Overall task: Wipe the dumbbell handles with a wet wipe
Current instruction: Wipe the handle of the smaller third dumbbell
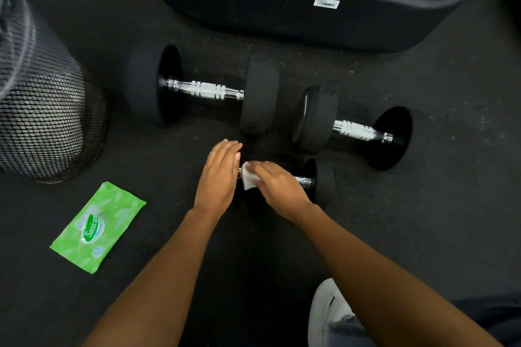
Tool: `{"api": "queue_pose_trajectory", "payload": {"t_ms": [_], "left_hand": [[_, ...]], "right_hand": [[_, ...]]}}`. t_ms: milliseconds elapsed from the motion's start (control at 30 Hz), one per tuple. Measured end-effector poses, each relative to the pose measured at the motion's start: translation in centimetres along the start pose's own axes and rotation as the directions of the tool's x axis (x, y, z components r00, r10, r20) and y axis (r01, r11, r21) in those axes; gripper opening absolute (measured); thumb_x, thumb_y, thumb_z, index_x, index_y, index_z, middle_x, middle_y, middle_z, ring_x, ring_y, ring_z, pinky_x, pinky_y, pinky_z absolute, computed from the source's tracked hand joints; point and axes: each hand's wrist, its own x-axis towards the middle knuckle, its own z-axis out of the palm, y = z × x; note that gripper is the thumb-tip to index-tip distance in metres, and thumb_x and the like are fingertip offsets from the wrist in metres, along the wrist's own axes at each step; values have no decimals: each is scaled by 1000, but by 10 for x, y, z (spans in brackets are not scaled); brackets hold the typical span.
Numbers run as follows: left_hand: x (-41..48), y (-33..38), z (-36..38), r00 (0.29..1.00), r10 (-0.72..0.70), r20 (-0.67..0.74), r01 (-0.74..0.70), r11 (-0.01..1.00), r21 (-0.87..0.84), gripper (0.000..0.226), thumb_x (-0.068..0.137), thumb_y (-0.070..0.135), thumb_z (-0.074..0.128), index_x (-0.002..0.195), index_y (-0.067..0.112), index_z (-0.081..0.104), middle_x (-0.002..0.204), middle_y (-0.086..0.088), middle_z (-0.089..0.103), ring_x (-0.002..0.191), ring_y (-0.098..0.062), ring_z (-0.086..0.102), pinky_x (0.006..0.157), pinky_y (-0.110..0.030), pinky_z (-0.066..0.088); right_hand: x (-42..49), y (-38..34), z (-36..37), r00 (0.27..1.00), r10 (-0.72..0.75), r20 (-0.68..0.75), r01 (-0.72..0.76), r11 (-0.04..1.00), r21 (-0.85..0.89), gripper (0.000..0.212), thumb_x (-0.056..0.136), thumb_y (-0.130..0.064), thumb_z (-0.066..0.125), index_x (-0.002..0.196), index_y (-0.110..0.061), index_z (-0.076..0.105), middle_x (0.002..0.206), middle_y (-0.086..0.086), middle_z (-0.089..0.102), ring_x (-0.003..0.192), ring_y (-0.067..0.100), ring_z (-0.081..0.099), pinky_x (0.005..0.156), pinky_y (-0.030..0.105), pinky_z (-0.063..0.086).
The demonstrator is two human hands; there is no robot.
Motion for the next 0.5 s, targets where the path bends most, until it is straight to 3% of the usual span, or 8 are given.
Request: {"api": "queue_pose_trajectory", "payload": {"t_ms": [167, 267, 367, 500], "left_hand": [[2, -1, 1, 1000, -3, 6, 3, 1000, 8, 35, 100, 15, 33, 128, 4, 50, 133, -9, 51, 133, -17, 33, 111, -26, 22], [2, -2, 2, 1000, 8, 5, -8, 1000, 22, 34, 100, 14, 33, 128, 4, 50, 133, -10, 51, 133, -17, 32, 111, -28, 23], [2, -3, 1, 1000, 9, 9, -9, 1000, 28, 35, 100, 15, 32, 128, 5, 50, 133, -9, 51, 133, -16, 32, 111, -26, 22], [3, -1, 1, 1000, 1, -1, -1, 1000, 24, 36, 100, 17, 31, 128, 5, 50, 133, -8, 51, 133, -16, 32, 109, -22, 20]], "right_hand": [[9, -5, -2, 987, 161, 15, -161, 987, 25, 39, 97, -23, 47, 133, -9, 45, 132, 10, 53, 123, 24, 46, 102, 31, 33], [18, -18, 7, 994, 107, -4, -107, 994, 8, 34, 90, -6, 53, 124, -4, 52, 120, 14, 60, 112, 29, 53, 96, 35, 40], [8, -8, 8, 999, 12, -39, -12, 1000, -16, 40, 80, 6, 62, 119, -2, 58, 118, 14, 63, 110, 30, 58, 101, 33, 39], [-2, 0, 2, 997, 3, -72, -3, 1000, -2, 40, 85, 0, 61, 123, -5, 56, 128, 12, 58, 119, 26, 53, 107, 30, 31]]}}
